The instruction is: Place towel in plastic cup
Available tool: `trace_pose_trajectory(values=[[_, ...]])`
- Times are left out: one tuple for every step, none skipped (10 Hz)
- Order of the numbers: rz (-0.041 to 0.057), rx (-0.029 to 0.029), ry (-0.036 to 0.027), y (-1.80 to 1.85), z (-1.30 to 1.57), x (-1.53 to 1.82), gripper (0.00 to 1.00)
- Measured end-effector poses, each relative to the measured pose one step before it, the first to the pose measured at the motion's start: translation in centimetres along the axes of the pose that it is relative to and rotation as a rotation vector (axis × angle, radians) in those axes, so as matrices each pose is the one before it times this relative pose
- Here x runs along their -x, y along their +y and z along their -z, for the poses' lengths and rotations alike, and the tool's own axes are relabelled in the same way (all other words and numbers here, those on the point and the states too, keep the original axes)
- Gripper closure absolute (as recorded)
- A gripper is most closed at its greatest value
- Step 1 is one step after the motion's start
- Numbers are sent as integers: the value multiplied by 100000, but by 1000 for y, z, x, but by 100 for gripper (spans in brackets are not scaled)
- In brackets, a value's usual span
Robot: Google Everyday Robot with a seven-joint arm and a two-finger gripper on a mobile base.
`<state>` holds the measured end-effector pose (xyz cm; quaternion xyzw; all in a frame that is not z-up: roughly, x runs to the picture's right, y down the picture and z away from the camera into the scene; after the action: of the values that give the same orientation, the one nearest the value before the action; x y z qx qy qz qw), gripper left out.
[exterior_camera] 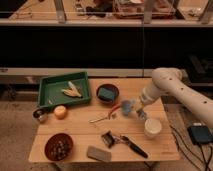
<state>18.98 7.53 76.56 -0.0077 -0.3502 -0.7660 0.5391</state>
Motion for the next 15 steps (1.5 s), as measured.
trace_pose_trajectory(values=[[-204, -1959, 2367, -248, 1700, -619, 100], [-179, -2777, 3636, -385, 2233, -1010, 100], [-103, -3286, 4168, -511, 2123, -1177, 100], [181, -5144, 5816, -746, 1803, -1465, 100], [260, -5036, 3738, -615, 550, -846, 100], [460, -6463, 3278, -495, 254, -583, 100], [883, -7395, 3295, -684, 109, -671, 100], [494, -2886, 1086, -277, -107, -277, 100], [37, -158, 80, -24, 28, -18, 100], [-13, -16, 47, -5, 17, 10, 100], [-48, 60, 64, 24, 53, 24, 100], [48, -33, -48, -29, -26, -9, 100], [39, -44, -104, -11, -68, -3, 100], [249, 142, -290, 25, -193, 48, 100], [-28, -891, -146, 118, -285, 186, 100]])
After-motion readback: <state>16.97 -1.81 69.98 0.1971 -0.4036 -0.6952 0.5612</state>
